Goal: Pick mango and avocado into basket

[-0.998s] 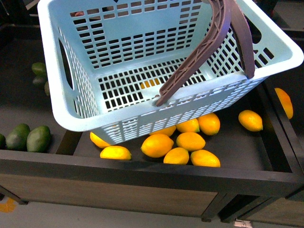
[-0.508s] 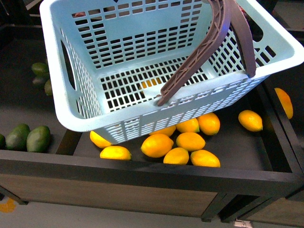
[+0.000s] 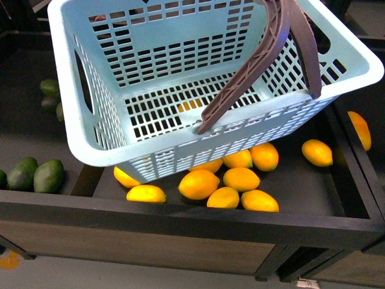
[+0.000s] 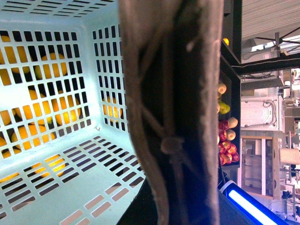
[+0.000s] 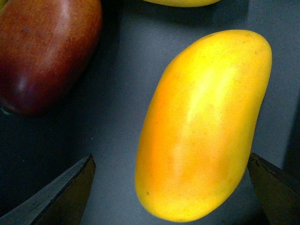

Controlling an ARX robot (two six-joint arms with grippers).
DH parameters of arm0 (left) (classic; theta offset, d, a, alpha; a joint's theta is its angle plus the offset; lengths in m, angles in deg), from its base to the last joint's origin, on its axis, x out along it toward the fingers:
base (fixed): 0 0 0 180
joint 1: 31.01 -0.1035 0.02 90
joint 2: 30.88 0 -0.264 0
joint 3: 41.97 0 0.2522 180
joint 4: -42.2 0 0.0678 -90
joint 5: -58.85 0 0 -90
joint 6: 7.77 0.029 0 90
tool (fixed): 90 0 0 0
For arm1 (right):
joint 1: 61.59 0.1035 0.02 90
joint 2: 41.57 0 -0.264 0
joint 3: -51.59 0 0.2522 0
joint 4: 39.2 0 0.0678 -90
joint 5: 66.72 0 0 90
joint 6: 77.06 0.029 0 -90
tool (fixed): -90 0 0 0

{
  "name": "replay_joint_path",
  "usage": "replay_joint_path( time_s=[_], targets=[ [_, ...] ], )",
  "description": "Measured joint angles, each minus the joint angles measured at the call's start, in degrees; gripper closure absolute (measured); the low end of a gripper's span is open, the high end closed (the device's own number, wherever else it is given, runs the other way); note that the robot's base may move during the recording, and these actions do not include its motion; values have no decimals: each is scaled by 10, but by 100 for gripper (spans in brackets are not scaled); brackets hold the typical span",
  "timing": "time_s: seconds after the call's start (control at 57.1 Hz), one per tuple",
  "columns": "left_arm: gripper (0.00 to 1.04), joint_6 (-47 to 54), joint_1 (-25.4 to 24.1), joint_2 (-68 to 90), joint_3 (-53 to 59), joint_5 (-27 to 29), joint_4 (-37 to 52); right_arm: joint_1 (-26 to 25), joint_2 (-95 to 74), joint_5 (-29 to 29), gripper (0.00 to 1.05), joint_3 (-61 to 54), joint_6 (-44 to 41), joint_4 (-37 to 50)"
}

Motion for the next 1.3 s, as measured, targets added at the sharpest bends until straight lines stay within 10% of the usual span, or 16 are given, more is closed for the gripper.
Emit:
replay_joint_path(
  time_s=[0.63, 0.875, 1.295],
  targets=[
    [99, 0, 0, -2, 1, 1, 0, -7, -250, -48, 8, 443, -15, -249],
    [99, 0, 0, -2, 1, 1, 0, -10, -300, -40, 40, 544, -37, -255],
    [99, 0, 1, -2, 1, 0, 0, -3, -304, 35, 42, 600, -86, -250]
  ],
)
